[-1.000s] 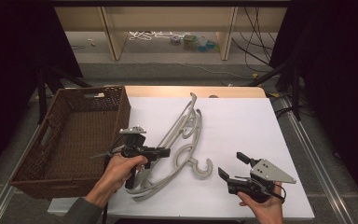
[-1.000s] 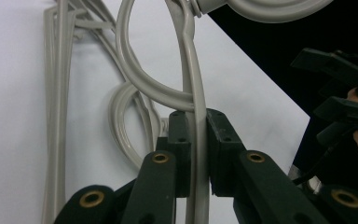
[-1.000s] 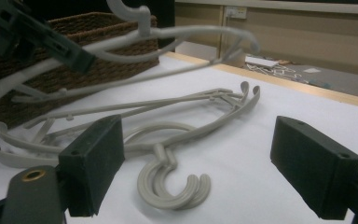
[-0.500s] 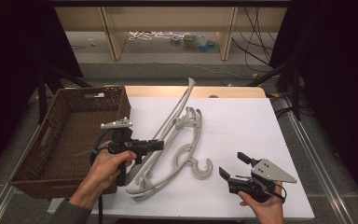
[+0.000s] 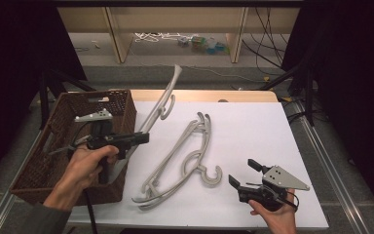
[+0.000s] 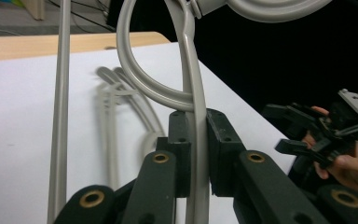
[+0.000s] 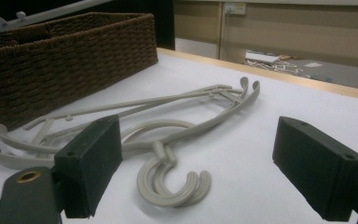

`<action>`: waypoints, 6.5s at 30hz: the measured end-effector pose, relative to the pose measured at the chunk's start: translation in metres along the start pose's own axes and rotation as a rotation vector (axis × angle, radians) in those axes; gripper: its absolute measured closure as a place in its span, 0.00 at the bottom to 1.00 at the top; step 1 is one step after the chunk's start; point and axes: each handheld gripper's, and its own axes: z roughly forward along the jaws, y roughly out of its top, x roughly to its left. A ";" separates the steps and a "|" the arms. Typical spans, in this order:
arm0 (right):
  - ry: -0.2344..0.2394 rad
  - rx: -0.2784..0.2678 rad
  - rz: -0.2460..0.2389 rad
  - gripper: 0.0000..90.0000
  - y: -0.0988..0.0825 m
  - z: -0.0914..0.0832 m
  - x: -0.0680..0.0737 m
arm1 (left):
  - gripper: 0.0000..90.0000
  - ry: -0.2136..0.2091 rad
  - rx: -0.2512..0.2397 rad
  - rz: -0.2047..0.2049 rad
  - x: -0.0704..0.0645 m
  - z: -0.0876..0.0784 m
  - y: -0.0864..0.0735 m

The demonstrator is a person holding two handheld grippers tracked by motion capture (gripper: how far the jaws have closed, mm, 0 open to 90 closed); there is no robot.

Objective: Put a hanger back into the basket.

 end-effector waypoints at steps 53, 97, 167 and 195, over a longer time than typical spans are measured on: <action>0.002 0.008 0.008 0.18 -0.001 0.005 0.001 | 0.90 0.194 0.091 0.137 0.097 -0.110 -0.040; 0.011 0.007 0.013 0.18 -0.001 0.006 0.000 | 0.90 0.229 0.254 0.048 0.128 -0.109 -0.053; -0.002 -0.001 0.019 0.18 0.000 0.004 0.000 | 0.35 0.330 -0.034 0.053 0.056 -0.082 -0.027; -0.016 -0.047 -0.011 0.18 0.001 0.004 -0.004 | 0.21 0.184 -0.175 0.240 -0.028 0.003 -0.057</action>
